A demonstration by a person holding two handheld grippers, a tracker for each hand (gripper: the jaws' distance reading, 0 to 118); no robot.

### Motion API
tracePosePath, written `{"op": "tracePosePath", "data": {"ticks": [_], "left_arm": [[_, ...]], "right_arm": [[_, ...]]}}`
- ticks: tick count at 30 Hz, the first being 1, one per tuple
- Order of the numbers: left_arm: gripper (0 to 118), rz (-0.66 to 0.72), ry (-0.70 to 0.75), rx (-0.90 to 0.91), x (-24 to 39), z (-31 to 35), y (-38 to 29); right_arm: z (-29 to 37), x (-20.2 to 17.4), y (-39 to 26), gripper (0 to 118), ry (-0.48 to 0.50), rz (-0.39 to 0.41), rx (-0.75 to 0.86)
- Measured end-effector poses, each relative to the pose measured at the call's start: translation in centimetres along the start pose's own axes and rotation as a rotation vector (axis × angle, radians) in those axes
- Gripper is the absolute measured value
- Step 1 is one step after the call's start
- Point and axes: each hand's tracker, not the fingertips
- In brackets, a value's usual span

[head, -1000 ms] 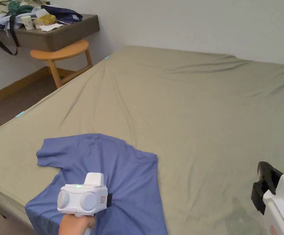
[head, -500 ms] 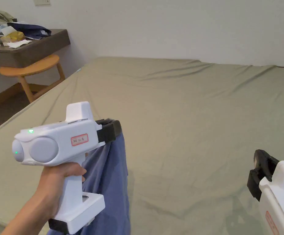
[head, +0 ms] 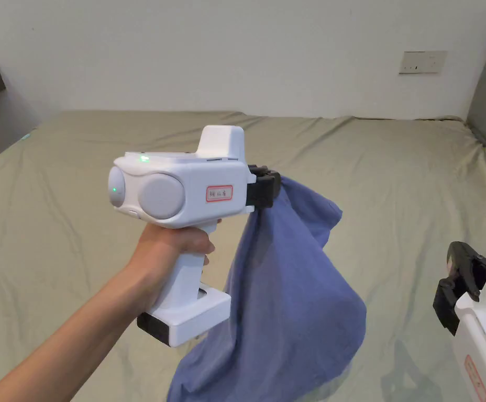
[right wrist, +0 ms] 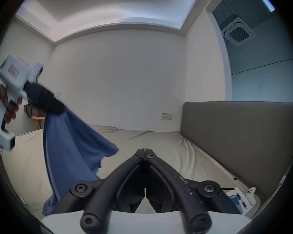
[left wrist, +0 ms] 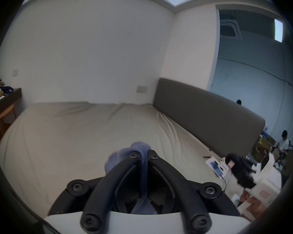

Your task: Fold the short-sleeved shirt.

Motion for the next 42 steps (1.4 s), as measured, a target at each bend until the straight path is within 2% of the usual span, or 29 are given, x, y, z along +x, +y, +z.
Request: {"op": "tracePosePath", "data": {"ticks": [4,8,10,14,16,18,20,21,23,25,26,28,30,34,38,39,41,42], "left_arm": [[6,0.012,-0.081,-0.143,2.0,-5.0,-5.3],[6,0.032,-0.086,-0.322,3.0,-9.4,-12.2],[6,0.038,-0.045,-0.417,2.6,-11.8,-16.0],[6,-0.087,0.099,-0.624,2.0,-16.1,-23.6],[6,-0.083,0.115,-0.672,1.4,-17.2,-26.0],[7,-0.04,0.107,-0.542,1.3,-15.9,-25.8],[14,-0.017,0.113,-0.574,1.3,-15.7,-24.9],[22,-0.012,0.109,-0.575,1.3,-15.4,-24.2],[73,0.023,0.132,-0.524,1.3,-13.9,-22.2],[114,0.051,0.111,-0.408,1.2,-11.9,-19.8],[117,0.058,0.103,-0.331,1.1,-10.5,-18.5],[113,0.075,0.09,-0.206,1.1,-7.9,-15.7],[113,0.023,0.142,-0.102,1.1,-5.2,-13.2],[113,-0.062,0.291,0.168,0.9,0.6,-10.6],[110,-0.106,0.464,0.314,-0.5,4.2,-9.8],[104,-0.11,0.483,0.343,-0.9,4.8,-9.8],[77,-0.11,0.531,0.397,-1.8,6.2,-10.1],[57,-0.113,0.561,0.421,-2.2,6.5,-10.3]], "right_arm": [[0.4,1.9,-0.8,1,-0.044,-0.002,-0.021],[0.4,2.9,-1.9,1,-0.066,-0.002,-0.054],[0.3,3.0,-2.4,1,-0.071,-0.007,-0.071],[0.2,2.9,-3.4,1,-0.07,-0.029,-0.097],[0.4,2.8,-3.7,1,-0.068,-0.035,-0.106],[0.5,2.7,-3.9,1,-0.064,-0.03,-0.118],[0.5,2.7,-3.9,1,-0.065,-0.026,-0.122],[0.5,2.6,-3.9,1,-0.065,-0.027,-0.124],[0.3,2.5,-3.5,1,-0.063,-0.036,-0.122],[0.2,2.3,-3.0,1,-0.063,-0.043,-0.109],[0.2,2.2,-2.7,1,-0.063,-0.043,-0.1],[0.0,1.9,-1.9,1,-0.063,-0.04,-0.084],[-0.2,1.7,-1.2,1,-0.064,-0.046,-0.064],[-0.3,1.0,0.2,1,-0.061,-0.053,-0.025],[-0.3,0.2,1.1,1,-0.045,-0.05,0.004],[-0.3,0.0,1.2,1,-0.041,-0.049,0.01],[-0.3,-0.4,1.6,1,-0.026,-0.039,0.019],[-0.3,-0.7,1.7,1,-0.022,-0.036,0.024]]}}
